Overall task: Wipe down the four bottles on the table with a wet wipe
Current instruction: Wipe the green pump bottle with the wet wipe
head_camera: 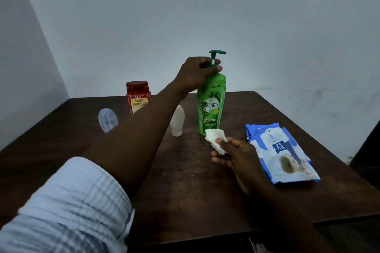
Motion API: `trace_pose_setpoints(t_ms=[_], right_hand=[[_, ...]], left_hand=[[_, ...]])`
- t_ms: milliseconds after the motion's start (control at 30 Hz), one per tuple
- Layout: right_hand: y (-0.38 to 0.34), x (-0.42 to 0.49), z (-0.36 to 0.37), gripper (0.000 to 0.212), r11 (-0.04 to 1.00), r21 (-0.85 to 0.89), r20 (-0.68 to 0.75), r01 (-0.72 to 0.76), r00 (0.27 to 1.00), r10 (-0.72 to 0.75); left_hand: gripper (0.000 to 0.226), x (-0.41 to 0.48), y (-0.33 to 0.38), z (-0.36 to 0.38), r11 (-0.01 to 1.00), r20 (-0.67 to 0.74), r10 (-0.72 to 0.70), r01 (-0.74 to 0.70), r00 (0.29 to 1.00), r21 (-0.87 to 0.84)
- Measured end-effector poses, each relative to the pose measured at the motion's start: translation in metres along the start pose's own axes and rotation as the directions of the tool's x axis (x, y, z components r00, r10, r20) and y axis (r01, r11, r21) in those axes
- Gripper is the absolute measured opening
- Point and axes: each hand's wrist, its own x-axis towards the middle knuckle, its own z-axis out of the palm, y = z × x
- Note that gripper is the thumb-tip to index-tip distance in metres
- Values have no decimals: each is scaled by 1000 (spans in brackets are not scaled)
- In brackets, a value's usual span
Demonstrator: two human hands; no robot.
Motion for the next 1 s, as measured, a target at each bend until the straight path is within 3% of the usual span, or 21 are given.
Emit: trace_pose_setpoints(t_ms=[133, 300, 500, 700, 767, 867, 1000], right_hand=[[1, 1, -2, 16, 992, -22, -32, 122, 992, -123], [-3, 2, -3, 19, 973, 46, -85, 226, 971, -222], [-7, -3, 4, 26, 957, 135, -32, 257, 966, -255], [-30, -10, 22, 24, 912, -34, 32, 408, 913, -407], [-46, -9, 32, 21, 863, -117, 23, 492, 870, -493], [-71, -2, 46, 18, 718, -314, 48, 621, 766, -641], [-91, 7, 67, 23, 502, -449, 141, 739, 613, -777]], left_hand=[[23, -17, -2, -12, 997, -88, 74, -74, 993, 7], [25, -46, 0, -36, 994, -102, 89, -95, 991, -47], [18, -89, -8, -62, 984, -83, 8, -23, 997, -179], [21, -111, -22, -78, 953, -100, -103, 70, 990, -293], [19, -112, -25, -78, 936, -96, -118, 78, 988, -343], [24, -113, -30, -71, 875, -96, -154, 90, 984, -475], [25, -112, -30, -60, 776, -89, -180, 86, 980, -624]])
